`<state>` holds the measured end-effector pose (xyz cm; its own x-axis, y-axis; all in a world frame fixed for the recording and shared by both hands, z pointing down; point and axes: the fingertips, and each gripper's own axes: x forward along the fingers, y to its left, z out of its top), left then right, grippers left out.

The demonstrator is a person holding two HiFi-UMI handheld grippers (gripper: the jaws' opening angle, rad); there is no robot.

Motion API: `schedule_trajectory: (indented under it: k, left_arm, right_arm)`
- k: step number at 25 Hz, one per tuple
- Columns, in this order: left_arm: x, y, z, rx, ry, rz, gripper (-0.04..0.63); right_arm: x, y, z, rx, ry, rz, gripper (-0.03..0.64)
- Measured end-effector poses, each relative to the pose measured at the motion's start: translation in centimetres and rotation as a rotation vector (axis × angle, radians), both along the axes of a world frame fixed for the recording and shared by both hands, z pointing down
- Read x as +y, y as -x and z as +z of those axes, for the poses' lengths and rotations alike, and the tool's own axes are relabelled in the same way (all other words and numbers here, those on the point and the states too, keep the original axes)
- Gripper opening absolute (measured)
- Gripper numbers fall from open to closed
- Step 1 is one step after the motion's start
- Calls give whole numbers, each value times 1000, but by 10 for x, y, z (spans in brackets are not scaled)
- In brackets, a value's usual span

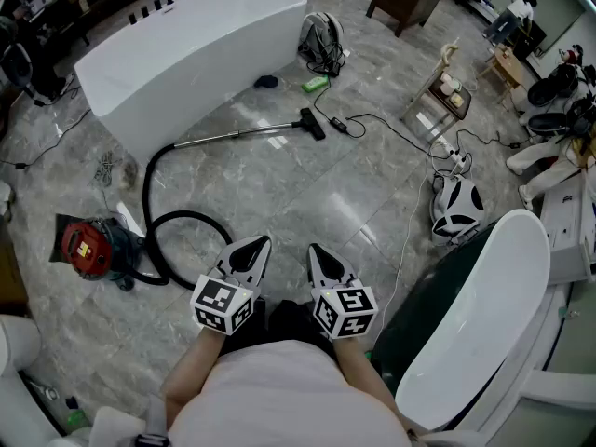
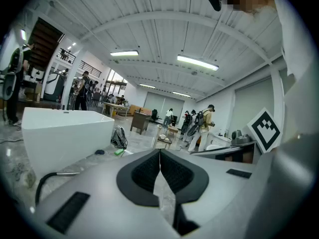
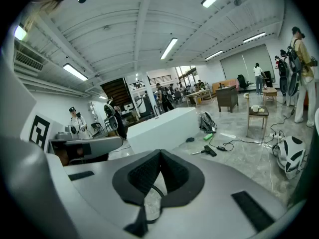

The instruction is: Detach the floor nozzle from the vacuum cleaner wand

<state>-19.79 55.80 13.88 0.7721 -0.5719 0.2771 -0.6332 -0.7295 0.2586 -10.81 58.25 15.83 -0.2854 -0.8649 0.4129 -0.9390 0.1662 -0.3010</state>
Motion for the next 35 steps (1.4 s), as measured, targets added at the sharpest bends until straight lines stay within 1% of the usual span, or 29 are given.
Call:
schedule_trajectory:
  k: [4,12,17,20,25,28,31,33,35]
  left_arm:
    - [3,-4,1,-14,-14,27,9]
    - [9,1,6,-24,-4,67,9]
    - [15,9,7,-23,-4,89,9]
    - [19,19,11,-10,10,97,9]
    - [24,28,23,-9,41,115,9]
    - [17,27,25,-21,42,122,9]
    - [0,18,29,-37,36,121,9]
    - [-18,9,33,-51,36,102,9]
    - [-38,-4,36,-50,39,76,9]
  right_arm:
    - [-3,-5,0,-1,-4,11,15]
    - [-3,3,-1,6,-8,31,14]
    - [2,10,-6,47,-44,39,15]
    - [6,12,-5,62,-48,56,15]
    - [13,11,-3,35,-72,90,15]
    - [8,4,-2,49,-67,96,17]
    - [-10,-9,-2,83,-80,68,17]
    - [-30,-20,1,92,-86,44,17]
    - [-52,-35,6,79,-84,29,17]
